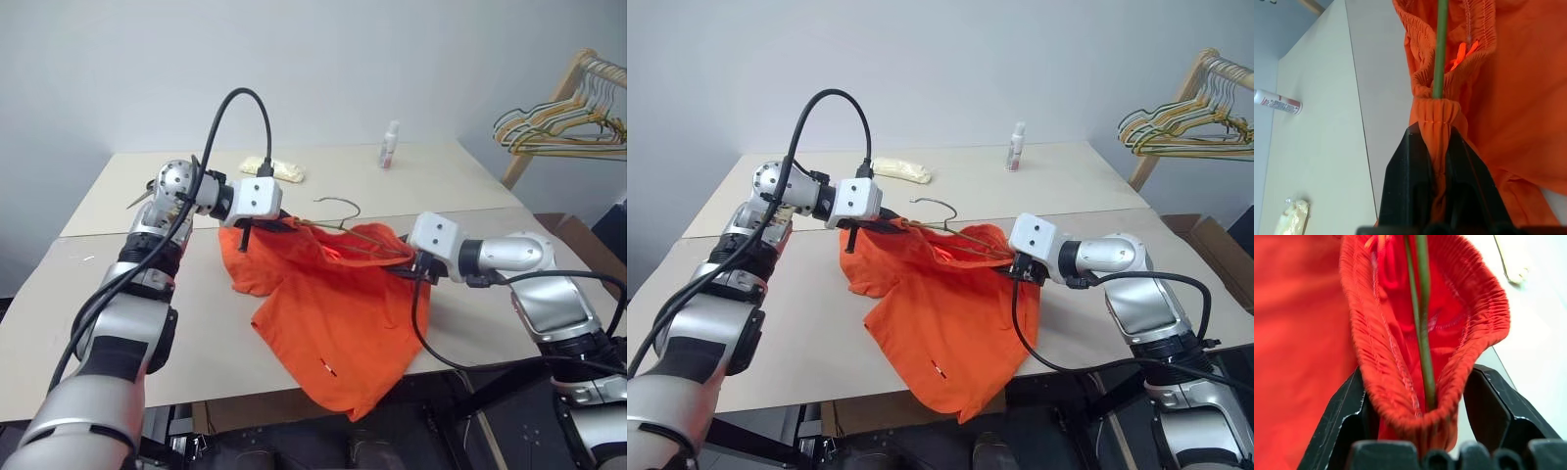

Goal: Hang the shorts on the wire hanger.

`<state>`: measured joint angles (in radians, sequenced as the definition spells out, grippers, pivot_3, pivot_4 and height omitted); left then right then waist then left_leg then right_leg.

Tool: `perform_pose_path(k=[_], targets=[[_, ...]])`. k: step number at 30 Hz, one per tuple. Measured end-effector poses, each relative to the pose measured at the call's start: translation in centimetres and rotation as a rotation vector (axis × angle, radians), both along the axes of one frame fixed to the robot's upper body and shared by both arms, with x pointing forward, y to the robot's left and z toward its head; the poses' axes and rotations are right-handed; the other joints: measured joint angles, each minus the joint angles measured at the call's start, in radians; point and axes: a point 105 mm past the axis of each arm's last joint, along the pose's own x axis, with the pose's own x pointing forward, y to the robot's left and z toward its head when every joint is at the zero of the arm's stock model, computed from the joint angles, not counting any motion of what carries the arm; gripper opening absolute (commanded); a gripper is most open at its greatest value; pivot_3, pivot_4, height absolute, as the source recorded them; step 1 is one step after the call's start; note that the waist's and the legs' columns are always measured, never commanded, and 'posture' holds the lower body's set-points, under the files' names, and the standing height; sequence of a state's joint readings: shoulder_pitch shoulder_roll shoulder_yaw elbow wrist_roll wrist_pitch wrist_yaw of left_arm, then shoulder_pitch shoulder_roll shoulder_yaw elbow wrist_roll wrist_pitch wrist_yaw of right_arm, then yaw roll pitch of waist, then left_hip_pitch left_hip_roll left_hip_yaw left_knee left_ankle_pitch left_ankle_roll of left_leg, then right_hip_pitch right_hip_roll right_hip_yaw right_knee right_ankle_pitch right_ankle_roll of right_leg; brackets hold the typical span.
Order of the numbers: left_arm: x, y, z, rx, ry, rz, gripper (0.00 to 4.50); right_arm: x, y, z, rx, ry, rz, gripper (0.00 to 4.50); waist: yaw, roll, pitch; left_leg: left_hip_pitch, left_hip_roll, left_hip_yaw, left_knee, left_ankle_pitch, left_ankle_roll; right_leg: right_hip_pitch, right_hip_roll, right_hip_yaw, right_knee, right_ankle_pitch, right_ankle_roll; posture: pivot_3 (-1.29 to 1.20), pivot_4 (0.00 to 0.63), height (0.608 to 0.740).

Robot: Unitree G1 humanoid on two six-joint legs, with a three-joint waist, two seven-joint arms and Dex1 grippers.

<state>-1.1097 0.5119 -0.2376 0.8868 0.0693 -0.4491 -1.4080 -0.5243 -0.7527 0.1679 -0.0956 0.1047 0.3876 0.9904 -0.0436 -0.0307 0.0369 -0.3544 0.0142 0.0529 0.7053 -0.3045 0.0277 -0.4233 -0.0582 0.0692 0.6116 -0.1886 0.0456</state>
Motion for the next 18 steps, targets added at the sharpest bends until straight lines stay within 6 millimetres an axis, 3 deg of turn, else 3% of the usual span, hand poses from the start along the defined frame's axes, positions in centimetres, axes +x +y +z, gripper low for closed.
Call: perform_pose_path(k=[4, 7, 13, 18], targets=[[-0.3, 0.0, -0.2, 0.018, 0.003, -0.021, 0.0, -0.2, 0.6, -0.1, 0.049, 0.035, 0.017, 2.79, -0.001, 0.0, 0.0, 0.0, 0.0, 0.0, 0.0, 0.0, 0.0, 0.0, 0.0, 0.0, 0.0, 0.0, 0.0, -0.03, 0.0, 0.74], [-0.6, -0.1, -0.5, 0.026, 0.012, -0.036, 0.0, -0.4, 0.7, -0.2, 0.045, 0.043, 0.032, 2.22, 0.0, 0.0, 0.0, 0.0, 0.0, 0.0, 0.0, 0.0, 0.0, 0.0, 0.0, 0.0, 0.0, 0.0, 0.0, -0.03, 0.0, 0.74], [-0.7, -0.3, -0.6, 0.025, 0.008, -0.046, 0.0, -0.9, 1.3, -0.7, 0.037, 0.075, 0.063, 0.13, 0.0, 0.0, 0.0, 0.0, 0.0, 0.0, 0.0, 0.0, 0.0, 0.0, 0.0, 0.0, 0.0, 0.0, 0.0, -0.02, 0.0, 0.74], [-0.8, -0.3, -0.9, 0.005, 0.03, -0.042, 0.0, -1.0, 1.3, -0.9, 0.033, 0.084, 0.064, 0.09, 0.0, 0.0, 0.0, 0.0, 0.0, 0.0, 0.0, 0.0, 0.0, 0.0, 0.0, 0.0, 0.0, 0.0, 0.0, -0.02, 0.0, 0.74]])
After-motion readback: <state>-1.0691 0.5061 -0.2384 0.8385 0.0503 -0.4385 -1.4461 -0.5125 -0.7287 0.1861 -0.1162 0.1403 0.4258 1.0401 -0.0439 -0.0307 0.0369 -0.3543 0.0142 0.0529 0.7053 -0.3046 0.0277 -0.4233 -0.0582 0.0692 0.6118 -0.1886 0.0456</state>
